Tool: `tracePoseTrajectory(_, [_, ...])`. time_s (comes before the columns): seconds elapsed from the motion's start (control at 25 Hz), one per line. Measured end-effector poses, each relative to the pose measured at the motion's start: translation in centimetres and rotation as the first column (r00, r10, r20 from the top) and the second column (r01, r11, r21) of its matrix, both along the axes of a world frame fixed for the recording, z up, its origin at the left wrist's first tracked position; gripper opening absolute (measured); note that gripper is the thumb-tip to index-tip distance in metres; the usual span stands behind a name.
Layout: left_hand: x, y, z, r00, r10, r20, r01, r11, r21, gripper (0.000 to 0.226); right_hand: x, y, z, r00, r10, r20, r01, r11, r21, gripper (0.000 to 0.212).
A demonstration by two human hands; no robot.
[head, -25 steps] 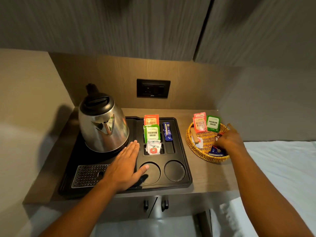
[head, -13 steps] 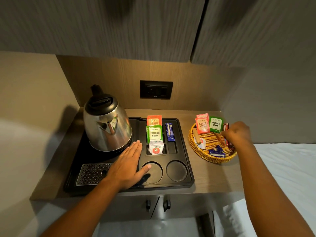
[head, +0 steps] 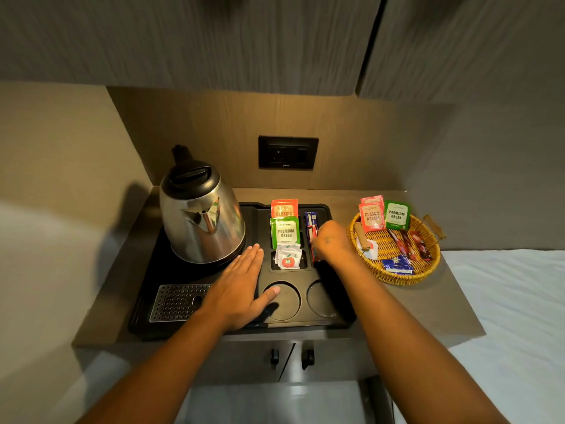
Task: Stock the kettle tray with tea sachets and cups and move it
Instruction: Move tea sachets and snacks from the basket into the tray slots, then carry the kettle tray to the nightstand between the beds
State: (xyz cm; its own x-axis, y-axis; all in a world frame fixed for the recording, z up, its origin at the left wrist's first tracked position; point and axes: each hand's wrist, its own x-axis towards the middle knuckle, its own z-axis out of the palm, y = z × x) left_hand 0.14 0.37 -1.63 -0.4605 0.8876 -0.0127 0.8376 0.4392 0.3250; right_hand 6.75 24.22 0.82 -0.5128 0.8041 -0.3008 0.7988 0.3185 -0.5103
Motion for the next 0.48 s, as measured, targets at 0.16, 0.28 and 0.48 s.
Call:
tracePoseTrajectory(0.16, [-0.1, 0.0, 0.0, 1.000, -0.002, -0.009, 0.002, 1.000, -0.010, 0.091, 2.0, -0.4, -0.2, 0.998, 0.025, -0.065, -0.015, 0.988, 0.151, 0.027])
tracePoseTrajectory(0.28, [0.2, -0.3, 0.2, 0.999, 0.018, 0.031, -0.019, 0.999, 0.039, 0.084, 4.5, -2.0, -0.6, 0.993, 0.016, -0.113, 0.019, 0.952, 0.307, 0.026])
tracePoseTrajectory(0.48, [-1.2, -5.4, 1.9, 0.983, 0.172, -0.063, -0.139, 0.925, 0.354, 0.033, 6.2, -3.1, -2.0, 0.998, 0.019, -0.062, 0.001, 0.953, 0.302, 0.025])
